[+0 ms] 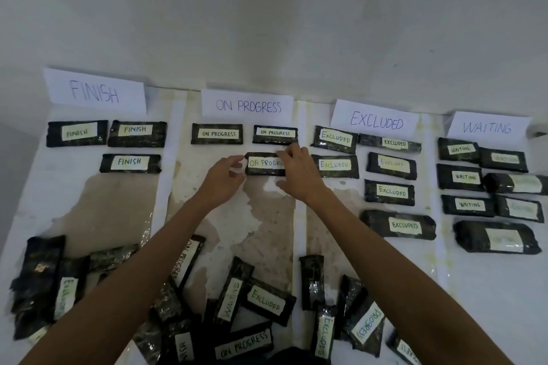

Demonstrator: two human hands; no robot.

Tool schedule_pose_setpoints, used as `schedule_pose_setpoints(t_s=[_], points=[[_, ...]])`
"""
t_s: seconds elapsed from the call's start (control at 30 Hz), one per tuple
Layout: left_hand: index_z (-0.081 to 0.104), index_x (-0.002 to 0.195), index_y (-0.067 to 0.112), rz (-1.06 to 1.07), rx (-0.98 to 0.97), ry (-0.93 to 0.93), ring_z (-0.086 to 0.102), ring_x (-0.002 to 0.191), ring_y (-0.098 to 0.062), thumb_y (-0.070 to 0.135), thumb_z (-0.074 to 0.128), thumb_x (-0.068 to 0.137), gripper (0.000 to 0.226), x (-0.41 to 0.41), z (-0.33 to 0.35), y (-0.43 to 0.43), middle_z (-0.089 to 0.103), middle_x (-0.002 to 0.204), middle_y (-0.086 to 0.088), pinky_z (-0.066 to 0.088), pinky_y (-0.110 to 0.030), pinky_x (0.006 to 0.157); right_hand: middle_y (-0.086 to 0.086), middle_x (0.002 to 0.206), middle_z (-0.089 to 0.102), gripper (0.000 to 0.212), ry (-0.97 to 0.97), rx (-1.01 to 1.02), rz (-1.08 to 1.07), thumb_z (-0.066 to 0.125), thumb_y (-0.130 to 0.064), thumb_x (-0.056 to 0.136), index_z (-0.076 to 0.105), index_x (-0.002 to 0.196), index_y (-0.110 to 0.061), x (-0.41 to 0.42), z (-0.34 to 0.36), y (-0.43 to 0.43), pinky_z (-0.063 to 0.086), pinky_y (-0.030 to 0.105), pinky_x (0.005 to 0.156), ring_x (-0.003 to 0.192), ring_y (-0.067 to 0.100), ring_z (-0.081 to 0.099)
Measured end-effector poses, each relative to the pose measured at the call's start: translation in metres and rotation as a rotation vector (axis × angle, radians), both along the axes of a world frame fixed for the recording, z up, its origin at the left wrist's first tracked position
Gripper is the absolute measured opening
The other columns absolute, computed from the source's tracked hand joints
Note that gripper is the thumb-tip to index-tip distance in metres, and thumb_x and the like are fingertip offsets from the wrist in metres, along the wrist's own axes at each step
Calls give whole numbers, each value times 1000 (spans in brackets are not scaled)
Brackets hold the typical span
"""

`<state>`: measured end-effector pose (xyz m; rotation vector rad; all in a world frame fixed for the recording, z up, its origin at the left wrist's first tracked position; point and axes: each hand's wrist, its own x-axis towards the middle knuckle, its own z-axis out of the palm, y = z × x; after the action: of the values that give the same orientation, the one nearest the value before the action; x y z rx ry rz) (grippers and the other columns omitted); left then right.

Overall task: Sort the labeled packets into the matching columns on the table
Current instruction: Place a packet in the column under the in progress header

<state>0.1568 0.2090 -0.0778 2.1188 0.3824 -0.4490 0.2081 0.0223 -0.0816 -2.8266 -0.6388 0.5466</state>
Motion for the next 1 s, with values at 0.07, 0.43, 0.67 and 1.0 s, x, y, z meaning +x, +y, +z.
schedule_pose_setpoints(t_s=[0.07,0.43,0.67,1.0], points=[[51,129,15,-3,-5,-5,54,95,-15,13,55,91,38,-13,4,12,56,123,-8,39,-23,80,12,131,38,66,23,45,23,71,-28,79,42,136,-12,-13,5,9,40,39,96,117,30,38],[57,122,16,111,25,1,57,95,-17,12,53,91,32,-122,18,82,59,110,-2,44,-22,74,10,128,45,57,223,135,287,67,-21,83,45,136,-14,-108,19,86,42,39,96,116,29,44],[57,124,7,201,133,18,58,105,-26,14,59,88,37,-189,7,99,59,119,-13,47,-35,90,11,139,38,56,97,43,602,52,1,84,43,137,-16,-158,14,131,39,40,92,119,33,38],[55,125,13,138,197,-6,50,112,-30,16,58,88,38,-208,0,94,54,120,-12,42,-42,97,10,127,44,48,-104,-177,827,61,-21,83,47,129,-15,-148,3,135,37,39,92,115,30,42]])
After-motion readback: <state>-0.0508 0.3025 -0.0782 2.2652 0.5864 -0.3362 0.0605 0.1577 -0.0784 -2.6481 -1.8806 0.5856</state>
